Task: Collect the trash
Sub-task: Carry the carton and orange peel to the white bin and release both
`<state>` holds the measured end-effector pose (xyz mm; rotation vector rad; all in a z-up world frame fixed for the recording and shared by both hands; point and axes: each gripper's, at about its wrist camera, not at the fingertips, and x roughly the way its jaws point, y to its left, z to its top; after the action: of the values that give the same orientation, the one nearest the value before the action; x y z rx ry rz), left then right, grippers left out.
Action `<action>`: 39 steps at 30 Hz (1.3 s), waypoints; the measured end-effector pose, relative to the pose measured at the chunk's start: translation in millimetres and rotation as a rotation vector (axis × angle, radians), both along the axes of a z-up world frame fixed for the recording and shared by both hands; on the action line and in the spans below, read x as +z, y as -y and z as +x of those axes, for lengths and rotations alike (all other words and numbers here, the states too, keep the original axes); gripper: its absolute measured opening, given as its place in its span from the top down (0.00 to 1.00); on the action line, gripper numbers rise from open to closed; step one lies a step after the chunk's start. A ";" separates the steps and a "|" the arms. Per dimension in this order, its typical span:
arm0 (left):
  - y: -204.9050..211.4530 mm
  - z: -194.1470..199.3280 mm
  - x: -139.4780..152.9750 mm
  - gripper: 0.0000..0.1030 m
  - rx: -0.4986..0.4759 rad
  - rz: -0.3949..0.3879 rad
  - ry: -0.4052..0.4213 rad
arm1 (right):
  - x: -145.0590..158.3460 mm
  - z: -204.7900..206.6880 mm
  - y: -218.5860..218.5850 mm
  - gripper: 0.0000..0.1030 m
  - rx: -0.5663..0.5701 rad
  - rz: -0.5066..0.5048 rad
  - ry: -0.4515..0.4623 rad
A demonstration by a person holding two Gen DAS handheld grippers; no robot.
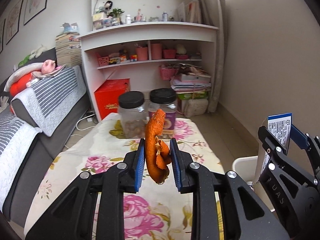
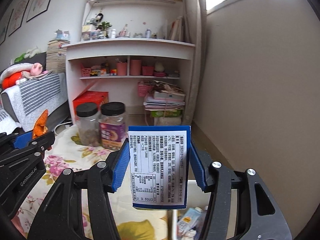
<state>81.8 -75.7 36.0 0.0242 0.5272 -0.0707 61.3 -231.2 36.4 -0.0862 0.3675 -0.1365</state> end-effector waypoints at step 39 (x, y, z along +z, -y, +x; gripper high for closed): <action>218.4 -3.8 -20.9 0.23 -0.398 0.003 -0.133 | 3.1 -61.1 237.7 0.07 -0.537 0.237 0.017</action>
<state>78.0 -294.2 15.0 0.1281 0.6496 -0.4628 0.2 -469.0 39.5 0.2507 0.3807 -0.6221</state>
